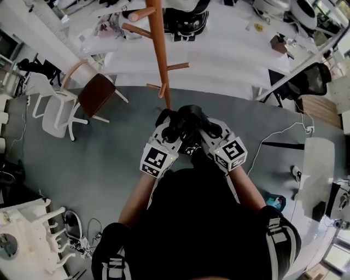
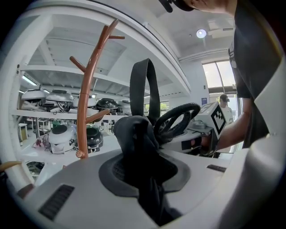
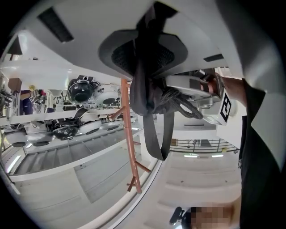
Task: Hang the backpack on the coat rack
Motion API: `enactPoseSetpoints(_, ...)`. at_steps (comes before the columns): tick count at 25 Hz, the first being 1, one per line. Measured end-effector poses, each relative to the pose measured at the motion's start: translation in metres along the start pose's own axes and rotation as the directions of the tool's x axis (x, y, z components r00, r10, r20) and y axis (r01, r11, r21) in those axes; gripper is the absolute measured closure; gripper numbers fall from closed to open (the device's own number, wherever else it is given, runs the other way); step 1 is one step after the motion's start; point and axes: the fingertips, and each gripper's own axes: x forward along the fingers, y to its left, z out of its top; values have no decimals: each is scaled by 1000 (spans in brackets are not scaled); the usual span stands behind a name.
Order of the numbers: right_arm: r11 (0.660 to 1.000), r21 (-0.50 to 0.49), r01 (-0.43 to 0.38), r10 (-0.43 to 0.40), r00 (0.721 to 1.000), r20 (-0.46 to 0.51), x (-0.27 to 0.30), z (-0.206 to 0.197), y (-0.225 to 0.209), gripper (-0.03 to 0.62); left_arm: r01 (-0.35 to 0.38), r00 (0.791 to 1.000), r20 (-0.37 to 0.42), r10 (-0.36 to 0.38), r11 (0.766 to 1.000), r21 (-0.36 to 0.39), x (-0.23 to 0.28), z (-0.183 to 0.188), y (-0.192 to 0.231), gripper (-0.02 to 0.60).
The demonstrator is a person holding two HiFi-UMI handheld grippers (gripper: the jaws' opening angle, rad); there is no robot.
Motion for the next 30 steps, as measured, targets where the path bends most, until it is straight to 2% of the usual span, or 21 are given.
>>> enactPoseSetpoints(14,983,-8,-183,183,983,-34,48,12,-85,520,-181,983,-42,179,982,-49,72,16,53,495)
enactPoseSetpoints(23,959,-3,-284,284,957,-55,69,14,-116,520,-301,953,-67,296,949,-97,99,15,74,495)
enactPoseSetpoints(30,940,-18,-341,339,939,-58,84,18,-138,520,-361,932,-74,355,925,-119,118,20,90,495)
